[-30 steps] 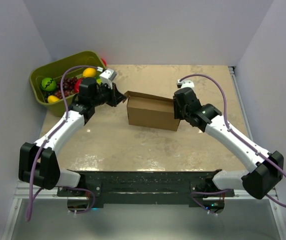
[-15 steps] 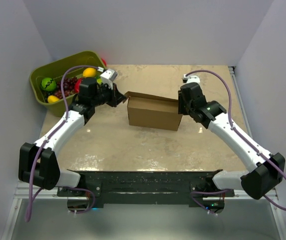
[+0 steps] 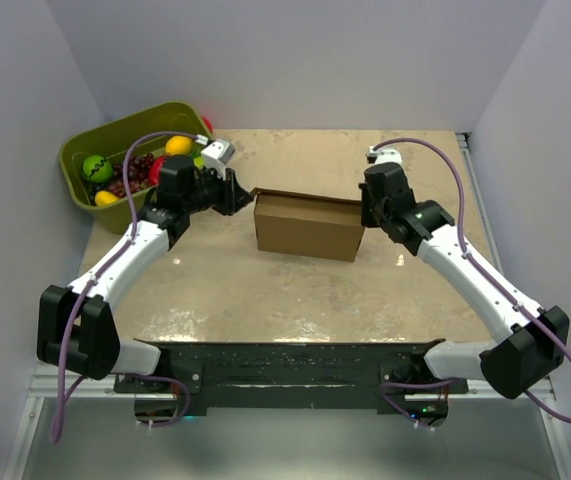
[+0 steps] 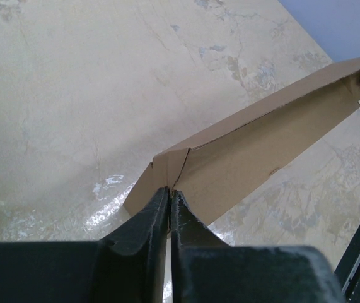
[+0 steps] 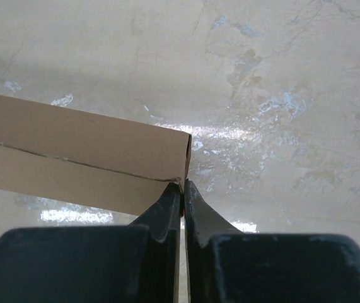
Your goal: Fold the paper box
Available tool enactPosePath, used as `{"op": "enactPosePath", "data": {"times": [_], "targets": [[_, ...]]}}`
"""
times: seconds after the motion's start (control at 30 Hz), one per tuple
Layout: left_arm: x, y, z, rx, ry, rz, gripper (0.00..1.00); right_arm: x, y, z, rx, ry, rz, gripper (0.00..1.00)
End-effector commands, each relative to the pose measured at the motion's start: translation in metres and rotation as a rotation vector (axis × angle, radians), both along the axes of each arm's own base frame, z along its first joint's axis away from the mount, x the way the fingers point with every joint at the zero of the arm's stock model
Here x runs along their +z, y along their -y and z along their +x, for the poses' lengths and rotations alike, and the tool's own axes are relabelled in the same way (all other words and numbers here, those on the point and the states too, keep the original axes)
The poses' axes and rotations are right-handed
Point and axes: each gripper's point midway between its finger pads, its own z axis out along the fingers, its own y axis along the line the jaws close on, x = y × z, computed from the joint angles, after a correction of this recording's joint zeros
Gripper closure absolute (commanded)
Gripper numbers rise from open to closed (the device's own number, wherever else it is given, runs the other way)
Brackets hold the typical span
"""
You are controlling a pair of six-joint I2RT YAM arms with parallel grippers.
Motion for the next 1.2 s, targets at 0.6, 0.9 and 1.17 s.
{"op": "enactPosePath", "data": {"times": [0.6, 0.9, 1.17], "targets": [[0.010, 0.006, -0.005, -0.040, 0.019, 0.004, 0.84, 0.011, -0.002, 0.003, 0.021, 0.039, 0.015, 1.00], [0.021, 0.007, -0.003, -0.009, -0.013, -0.034, 1.00, 0.000, -0.003, 0.003, 0.047, 0.053, 0.009, 1.00], [0.019, 0.004, 0.000, -0.003, -0.016, 0.008, 1.00, 0.003, 0.003, -0.002, 0.031, 0.045, -0.007, 0.82]]}}
